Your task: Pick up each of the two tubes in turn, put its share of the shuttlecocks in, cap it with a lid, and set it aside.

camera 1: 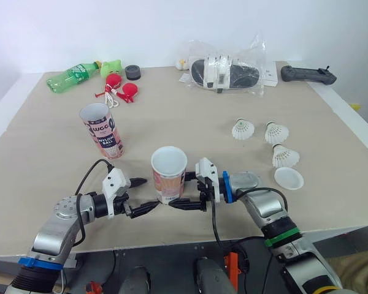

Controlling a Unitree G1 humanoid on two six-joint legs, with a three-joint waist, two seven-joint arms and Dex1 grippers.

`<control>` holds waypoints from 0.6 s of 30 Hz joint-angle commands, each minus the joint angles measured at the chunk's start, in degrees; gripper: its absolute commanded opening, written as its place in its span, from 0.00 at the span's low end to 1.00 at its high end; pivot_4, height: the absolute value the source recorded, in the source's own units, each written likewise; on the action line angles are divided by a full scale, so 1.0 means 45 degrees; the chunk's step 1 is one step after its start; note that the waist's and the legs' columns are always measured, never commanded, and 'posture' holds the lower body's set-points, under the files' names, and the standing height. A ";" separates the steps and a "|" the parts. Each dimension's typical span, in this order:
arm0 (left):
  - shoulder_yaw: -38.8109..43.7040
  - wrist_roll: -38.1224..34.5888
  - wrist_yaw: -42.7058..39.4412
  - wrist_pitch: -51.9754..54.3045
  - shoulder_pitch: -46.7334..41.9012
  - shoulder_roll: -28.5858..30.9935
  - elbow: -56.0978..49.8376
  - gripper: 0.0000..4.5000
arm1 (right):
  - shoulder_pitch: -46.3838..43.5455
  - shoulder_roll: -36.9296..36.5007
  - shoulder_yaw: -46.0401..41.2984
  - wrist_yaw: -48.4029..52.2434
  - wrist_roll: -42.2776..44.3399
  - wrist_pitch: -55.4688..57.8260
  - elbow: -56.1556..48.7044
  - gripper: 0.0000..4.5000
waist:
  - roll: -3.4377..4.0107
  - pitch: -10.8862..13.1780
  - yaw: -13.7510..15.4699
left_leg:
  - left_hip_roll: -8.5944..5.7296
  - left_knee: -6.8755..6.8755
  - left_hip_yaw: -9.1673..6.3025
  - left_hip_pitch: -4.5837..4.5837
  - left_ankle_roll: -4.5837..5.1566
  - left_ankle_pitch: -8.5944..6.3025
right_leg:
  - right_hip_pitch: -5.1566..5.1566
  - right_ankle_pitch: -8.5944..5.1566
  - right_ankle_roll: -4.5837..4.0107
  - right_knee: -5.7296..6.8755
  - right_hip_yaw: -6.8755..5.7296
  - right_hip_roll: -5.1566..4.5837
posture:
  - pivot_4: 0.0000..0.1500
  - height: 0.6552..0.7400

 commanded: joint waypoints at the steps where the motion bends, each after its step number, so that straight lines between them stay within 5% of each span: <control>1: 0.0078 -0.0030 0.0092 0.0115 0.0028 0.0115 -0.0271 1.00 | -0.0219 0.0104 -0.0106 0.0070 0.0018 -0.0066 -0.0029 0.74 | 0.0000 0.0000 0.0001 | 0.0000 0.0000 0.0000 0.0000 0.0000 0.0000 | 0.0001 0.0000 0.0000 0.0000 0.0000 0.0000 | 1.00 1.00; 9: 0.0055 0.0006 0.0080 0.0095 -0.0068 0.0098 -0.0181 1.00 | -0.0151 0.0070 -0.0578 -0.0034 0.0653 0.0667 -0.1200 0.74 | 0.0000 0.0000 0.0002 | 0.0000 0.0001 0.0000 -0.0001 0.0000 0.0000 | 0.0003 0.0000 0.0000 0.0000 0.0000 -0.0002 | 1.00 1.00; 18: -0.0098 -0.0089 0.0189 0.0057 -0.0424 -0.0281 -0.0136 1.00 | -0.1449 -0.1202 -0.5209 -0.3689 0.3272 0.4456 -0.4133 0.74 | 0.0000 0.0001 0.0060 | -0.0005 0.0007 -0.0003 -0.0016 -0.0003 0.0001 | -0.0003 0.0006 0.0001 0.0001 -0.0001 -0.0007 | 1.00 1.00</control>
